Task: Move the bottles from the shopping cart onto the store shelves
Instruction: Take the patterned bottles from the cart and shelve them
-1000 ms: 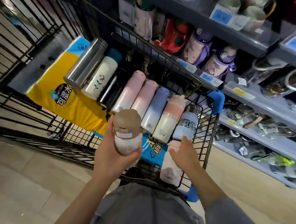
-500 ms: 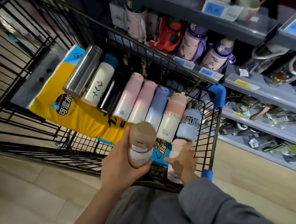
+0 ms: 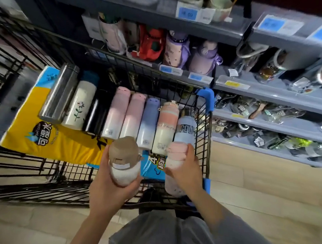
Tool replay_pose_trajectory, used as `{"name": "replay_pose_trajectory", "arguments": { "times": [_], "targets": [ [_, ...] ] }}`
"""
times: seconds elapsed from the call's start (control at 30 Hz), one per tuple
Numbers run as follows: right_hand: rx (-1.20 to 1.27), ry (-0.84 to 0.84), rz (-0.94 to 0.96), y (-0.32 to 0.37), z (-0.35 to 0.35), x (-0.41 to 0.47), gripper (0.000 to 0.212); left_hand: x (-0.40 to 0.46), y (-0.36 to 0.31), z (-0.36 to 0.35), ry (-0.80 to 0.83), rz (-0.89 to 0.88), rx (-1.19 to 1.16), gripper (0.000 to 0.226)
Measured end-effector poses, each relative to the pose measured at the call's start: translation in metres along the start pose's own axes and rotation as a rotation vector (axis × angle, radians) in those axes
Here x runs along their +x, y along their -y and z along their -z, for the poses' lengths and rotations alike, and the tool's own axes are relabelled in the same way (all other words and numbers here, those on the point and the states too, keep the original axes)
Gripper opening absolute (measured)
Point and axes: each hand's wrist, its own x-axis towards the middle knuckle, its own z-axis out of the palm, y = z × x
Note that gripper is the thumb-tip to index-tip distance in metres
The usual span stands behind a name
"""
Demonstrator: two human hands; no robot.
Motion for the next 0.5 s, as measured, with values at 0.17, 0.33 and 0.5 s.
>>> {"name": "replay_pose_trajectory", "arguments": {
  "times": [0.17, 0.33, 0.5],
  "targets": [
    [0.545, -0.053, 0.285, 0.021, 0.062, -0.031, 0.096, -0.009, -0.028, -0.011, -0.153, 0.009, -0.095, 0.111],
    [0.785, -0.109, 0.403, -0.009, 0.15, -0.041, 0.104, -0.031, -0.1, -0.058, -0.158, -0.082, -0.226, 0.112],
    [0.931, -0.23, 0.43, -0.104, 0.265, -0.052, 0.101, -0.079, -0.19, -0.153, -0.078, -0.199, -0.349, 0.111]
  ]
}}
